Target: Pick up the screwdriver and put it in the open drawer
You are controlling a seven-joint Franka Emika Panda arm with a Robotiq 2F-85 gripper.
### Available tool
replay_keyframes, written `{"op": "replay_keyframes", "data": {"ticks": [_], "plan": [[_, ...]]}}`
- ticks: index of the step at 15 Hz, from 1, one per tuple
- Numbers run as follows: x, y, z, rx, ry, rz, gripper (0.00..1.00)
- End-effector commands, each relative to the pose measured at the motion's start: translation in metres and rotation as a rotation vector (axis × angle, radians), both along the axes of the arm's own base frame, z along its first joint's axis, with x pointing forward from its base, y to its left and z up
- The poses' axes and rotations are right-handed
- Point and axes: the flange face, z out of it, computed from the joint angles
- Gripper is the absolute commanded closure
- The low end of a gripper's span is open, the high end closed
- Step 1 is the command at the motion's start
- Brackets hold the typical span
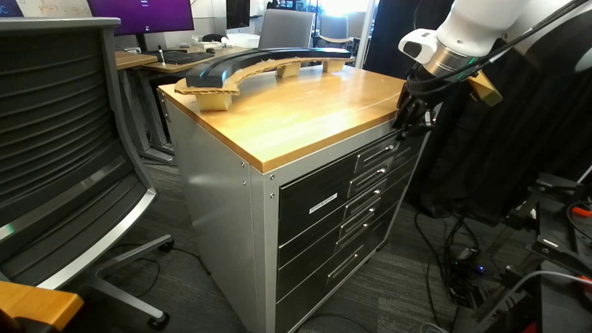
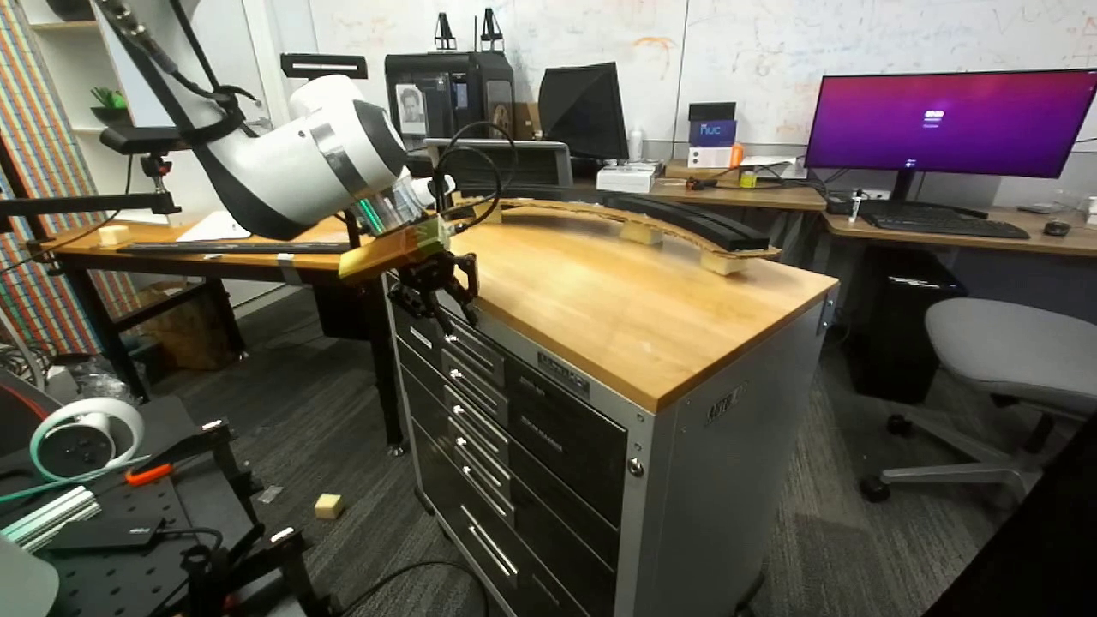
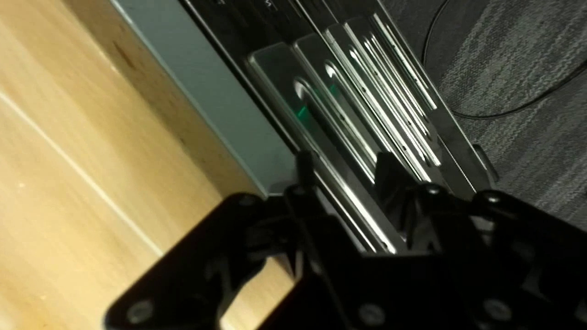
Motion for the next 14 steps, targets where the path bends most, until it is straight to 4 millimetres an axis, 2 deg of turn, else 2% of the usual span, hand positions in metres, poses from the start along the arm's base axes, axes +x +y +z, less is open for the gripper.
{"op": "replay_keyframes", "data": {"ticks": [1, 4, 9, 10, 12, 14], "plan": [[0.012, 0.029, 0.038, 0.009, 0.034, -0.137, 0.26], [0.03, 0.065, 0.093, 0.032, 0.043, -0.255, 0.01], [0.049, 0.111, 0.199, 0.038, 0.075, -0.407, 0.0], [0.044, 0.099, 0.162, 0.022, 0.053, -0.362, 0.0], [0.046, 0.11, 0.193, 0.031, 0.056, -0.393, 0.0], [0.047, 0.111, 0.197, 0.033, 0.059, -0.399, 0.0]]}}
